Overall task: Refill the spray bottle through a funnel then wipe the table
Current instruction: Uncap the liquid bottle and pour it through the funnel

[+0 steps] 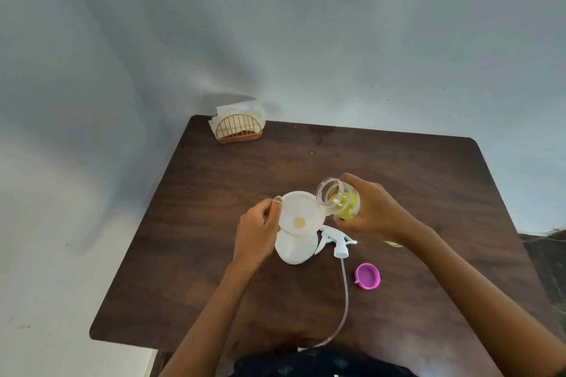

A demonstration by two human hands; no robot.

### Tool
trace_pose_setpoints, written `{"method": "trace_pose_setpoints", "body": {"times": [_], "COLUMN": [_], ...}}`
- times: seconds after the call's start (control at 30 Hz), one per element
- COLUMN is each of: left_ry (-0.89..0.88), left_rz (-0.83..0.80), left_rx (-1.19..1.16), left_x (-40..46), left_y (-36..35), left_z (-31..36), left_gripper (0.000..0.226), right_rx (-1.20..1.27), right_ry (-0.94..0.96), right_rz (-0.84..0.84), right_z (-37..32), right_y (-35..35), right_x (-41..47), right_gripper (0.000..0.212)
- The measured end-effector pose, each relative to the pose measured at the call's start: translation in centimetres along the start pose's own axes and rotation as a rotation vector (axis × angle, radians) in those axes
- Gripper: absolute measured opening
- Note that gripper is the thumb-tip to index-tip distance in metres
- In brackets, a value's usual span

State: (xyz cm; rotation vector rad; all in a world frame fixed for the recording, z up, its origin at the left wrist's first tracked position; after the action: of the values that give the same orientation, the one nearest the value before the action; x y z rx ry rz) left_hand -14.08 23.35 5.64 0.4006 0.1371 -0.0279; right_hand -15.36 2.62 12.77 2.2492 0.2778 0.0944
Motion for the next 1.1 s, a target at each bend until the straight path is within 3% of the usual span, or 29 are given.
{"method": "trace_pose_setpoints", "body": {"times": [1.1], "left_ry": [-0.032], "left_rz": [0.002], "left_rx": [-0.010], "left_x": [-0.1], "left_y": [-0.3], "left_z": [-0.1], "left_gripper": [0.029], "right_rx": [-0.340], "right_ry": [-0.032], "right_rz": [-0.137], "right_z": [0.1], "right_y": [-1.0], "right_x": [1.3], "right_gripper": [0.045]}}
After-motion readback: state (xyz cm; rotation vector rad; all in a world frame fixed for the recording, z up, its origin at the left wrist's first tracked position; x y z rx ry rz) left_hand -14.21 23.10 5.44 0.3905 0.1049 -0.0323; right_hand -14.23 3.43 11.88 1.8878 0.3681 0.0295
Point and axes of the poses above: each hand's wrist, its own x-axis towards the middle knuckle, its own y-axis out of the back of the hand, z = x × y, the point moved 5 cm from there along x, towards the middle knuckle, and after that the axes turned 6 degrees about -x, right-handed, at the moved point
